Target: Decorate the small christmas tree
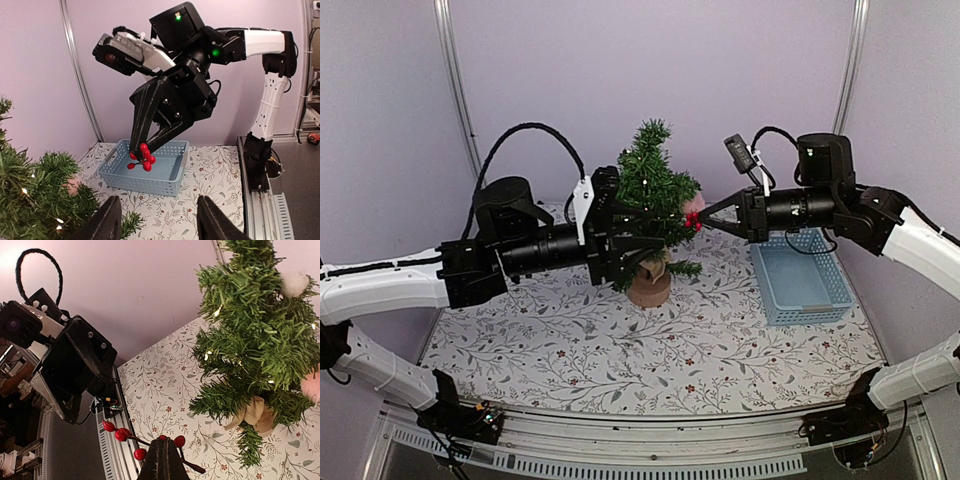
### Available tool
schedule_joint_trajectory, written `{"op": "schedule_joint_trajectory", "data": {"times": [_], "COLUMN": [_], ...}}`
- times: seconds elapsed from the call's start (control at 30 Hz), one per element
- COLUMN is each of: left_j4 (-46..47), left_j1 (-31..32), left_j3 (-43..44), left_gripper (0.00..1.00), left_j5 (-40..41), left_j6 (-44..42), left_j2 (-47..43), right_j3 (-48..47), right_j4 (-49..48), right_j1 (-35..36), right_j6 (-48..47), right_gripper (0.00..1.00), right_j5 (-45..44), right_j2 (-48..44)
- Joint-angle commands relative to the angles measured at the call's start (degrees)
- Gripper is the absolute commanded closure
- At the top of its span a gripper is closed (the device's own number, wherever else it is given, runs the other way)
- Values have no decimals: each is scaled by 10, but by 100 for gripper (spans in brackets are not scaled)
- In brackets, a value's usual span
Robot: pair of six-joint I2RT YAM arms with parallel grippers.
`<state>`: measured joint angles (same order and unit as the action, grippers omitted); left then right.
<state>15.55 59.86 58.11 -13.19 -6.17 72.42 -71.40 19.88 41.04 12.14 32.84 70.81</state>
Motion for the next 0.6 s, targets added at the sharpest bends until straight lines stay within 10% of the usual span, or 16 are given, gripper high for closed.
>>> {"op": "schedule_joint_trajectory", "data": {"times": [0.0,0.57], "left_j4": [11,35], "left_j1": [8,21], "left_j3": [20,47], "left_gripper": [47,65], "left_j5": [-13,30], "left_j6": [7,12], "left_j2": [18,57], "right_j3": [-41,-65], "right_j4": [-13,-12], "right_j1": [26,70], "right_j6": [-18,-32], "right_gripper": [100,100], "right_j5": [10,4], "right_j2": [21,54]}}
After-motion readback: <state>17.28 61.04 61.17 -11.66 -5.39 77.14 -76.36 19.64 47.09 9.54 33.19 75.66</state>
